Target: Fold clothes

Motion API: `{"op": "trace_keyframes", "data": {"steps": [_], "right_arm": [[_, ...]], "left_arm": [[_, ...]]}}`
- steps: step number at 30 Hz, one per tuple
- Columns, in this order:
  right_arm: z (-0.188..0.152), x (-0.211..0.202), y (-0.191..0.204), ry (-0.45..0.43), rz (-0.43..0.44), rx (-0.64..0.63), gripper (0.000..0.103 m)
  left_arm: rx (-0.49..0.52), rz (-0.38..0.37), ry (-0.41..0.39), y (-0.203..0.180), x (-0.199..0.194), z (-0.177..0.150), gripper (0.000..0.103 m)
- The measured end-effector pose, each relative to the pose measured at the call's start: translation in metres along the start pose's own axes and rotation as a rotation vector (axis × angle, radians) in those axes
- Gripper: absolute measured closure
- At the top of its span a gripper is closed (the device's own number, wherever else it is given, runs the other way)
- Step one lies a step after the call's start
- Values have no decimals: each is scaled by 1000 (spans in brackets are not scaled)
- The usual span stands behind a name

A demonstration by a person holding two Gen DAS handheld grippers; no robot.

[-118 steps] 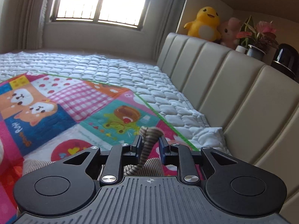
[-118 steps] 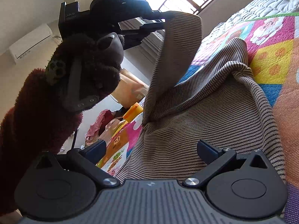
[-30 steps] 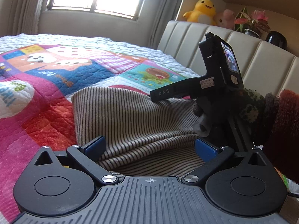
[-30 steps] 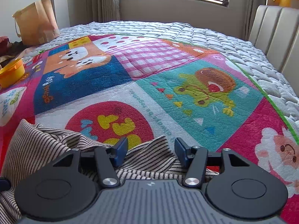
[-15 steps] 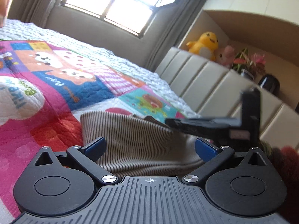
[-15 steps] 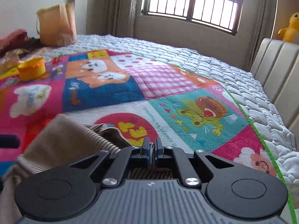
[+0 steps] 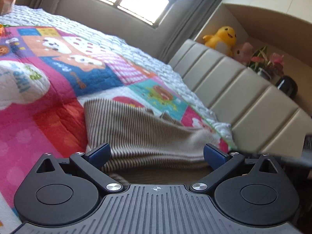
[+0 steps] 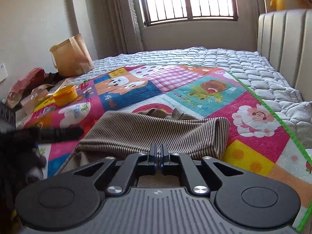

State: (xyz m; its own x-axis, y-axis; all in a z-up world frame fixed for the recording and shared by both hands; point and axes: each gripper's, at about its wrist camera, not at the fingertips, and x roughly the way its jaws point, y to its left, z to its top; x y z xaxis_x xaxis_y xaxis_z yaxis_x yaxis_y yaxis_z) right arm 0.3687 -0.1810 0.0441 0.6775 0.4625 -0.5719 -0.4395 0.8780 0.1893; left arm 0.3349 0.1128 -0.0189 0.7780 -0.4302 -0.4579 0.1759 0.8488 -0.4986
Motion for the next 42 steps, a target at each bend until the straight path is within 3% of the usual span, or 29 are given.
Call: {"op": "trace_keyframes", "data": {"steps": [1,3,4,9,13,14,16,19,22,27,31,36,40,42], "right_arm": [[9,8,-1,11,-3,-2,90],[23,31,-2,22,-41,-35,69],[30,43,-1,27,-65,-55,66],[53,130,-8,80,-143,-97,65],[44,188,-21,183,-118,-79,57],[41,192,-21,180,-119,-81,58],[37,189,-18,139,-139,-96,87],[33,162,-2,76,-141,-162,93],[32,96,15,-31,-77,-177,94],[10,-10,35,-116,27,-151,94],[-33,-56,40,-91,65,-90,94],[-99,-76,44,-15,96,-49,94],[-115,-111,44,-63,79,-40,94],[-113,-131,34,-101,55,15,84]], "left_arm": [[14,5,17,1,7,-8,0],[43,5,27,1,12,-15,0],[50,0,26,1,12,-16,0],[-22,-67,13,17,8,-17,0],[-101,-127,-9,29,2,-14,0],[-132,-145,-22,34,0,-12,0],[-198,-175,-62,43,-8,-9,0],[-269,-174,-143,53,-24,-3,0],[-284,-160,-245,59,-48,8,0],[-267,-113,-307,54,-84,25,0],[-245,-114,-303,35,-112,34,0],[-103,-68,-229,0,-134,37,0],[-65,-31,-147,-11,-133,24,0],[-71,-31,-100,-12,-130,14,0]]}}
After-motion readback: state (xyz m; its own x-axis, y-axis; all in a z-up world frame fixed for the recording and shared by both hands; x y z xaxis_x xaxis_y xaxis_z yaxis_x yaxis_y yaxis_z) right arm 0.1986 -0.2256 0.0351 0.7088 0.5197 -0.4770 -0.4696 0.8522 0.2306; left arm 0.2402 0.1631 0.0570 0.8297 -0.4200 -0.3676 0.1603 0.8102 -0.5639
